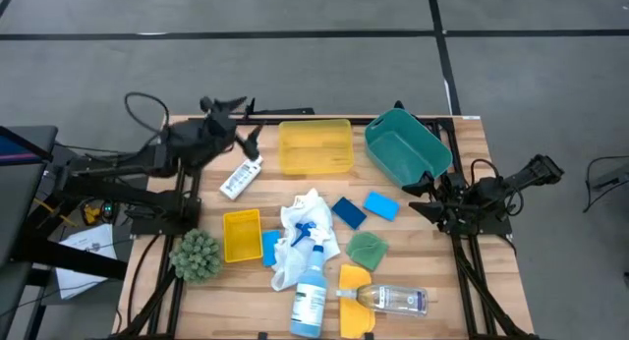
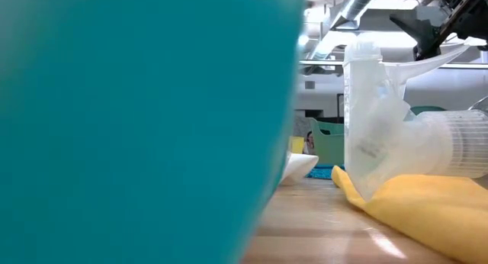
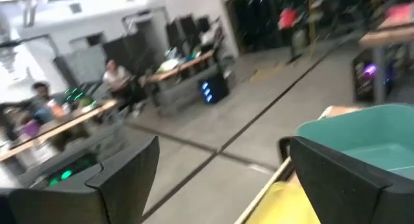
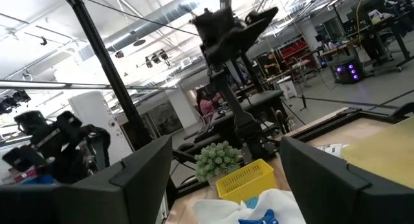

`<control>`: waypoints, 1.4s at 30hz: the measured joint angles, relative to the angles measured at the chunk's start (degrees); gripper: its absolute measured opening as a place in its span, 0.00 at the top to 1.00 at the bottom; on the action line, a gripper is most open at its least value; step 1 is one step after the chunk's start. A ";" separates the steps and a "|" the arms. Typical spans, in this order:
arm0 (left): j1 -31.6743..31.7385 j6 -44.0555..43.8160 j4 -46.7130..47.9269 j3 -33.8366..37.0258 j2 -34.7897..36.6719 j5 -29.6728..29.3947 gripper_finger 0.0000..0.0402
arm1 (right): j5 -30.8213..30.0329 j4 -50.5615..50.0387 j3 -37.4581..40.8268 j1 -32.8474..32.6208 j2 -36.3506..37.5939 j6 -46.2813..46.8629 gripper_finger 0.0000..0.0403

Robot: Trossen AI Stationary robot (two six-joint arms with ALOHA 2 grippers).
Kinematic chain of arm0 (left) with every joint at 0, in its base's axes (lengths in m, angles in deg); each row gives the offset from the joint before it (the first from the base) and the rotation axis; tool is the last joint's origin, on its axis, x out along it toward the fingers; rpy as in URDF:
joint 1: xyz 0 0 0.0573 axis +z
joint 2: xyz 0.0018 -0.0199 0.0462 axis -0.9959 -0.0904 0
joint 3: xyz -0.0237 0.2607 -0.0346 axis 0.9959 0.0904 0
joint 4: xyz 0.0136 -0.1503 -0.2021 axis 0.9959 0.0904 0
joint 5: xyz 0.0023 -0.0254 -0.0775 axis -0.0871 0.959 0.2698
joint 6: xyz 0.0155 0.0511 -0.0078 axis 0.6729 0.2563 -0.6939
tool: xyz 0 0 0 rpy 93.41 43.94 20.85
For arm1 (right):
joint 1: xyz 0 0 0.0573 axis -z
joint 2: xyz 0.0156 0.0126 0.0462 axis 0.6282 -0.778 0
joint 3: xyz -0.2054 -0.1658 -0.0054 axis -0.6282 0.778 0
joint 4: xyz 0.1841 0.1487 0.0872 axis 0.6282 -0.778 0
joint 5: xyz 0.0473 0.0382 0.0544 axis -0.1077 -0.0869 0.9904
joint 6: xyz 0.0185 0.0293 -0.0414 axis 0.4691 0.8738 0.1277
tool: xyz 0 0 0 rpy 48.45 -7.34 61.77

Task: Pick & Place Kitchen Items
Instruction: Put the white cleaning bottle into the top yellow bin

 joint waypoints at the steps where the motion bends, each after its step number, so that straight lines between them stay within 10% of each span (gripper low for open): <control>1: 1.29 -0.56 2.31 -2.05 -1.08 0.00 0.15 | 0.01 0.00 0.01 0.00 0.00 0.00 0.31; 20: 27.84 -9.85 29.29 -26.60 -21.03 12.26 0.15 | 0.02 0.02 -0.03 0.00 0.00 0.05 0.31; 42: 34.46 -18.21 51.41 -21.79 -40.68 23.55 0.15 | 0.02 -0.70 -0.05 0.00 0.00 0.64 0.31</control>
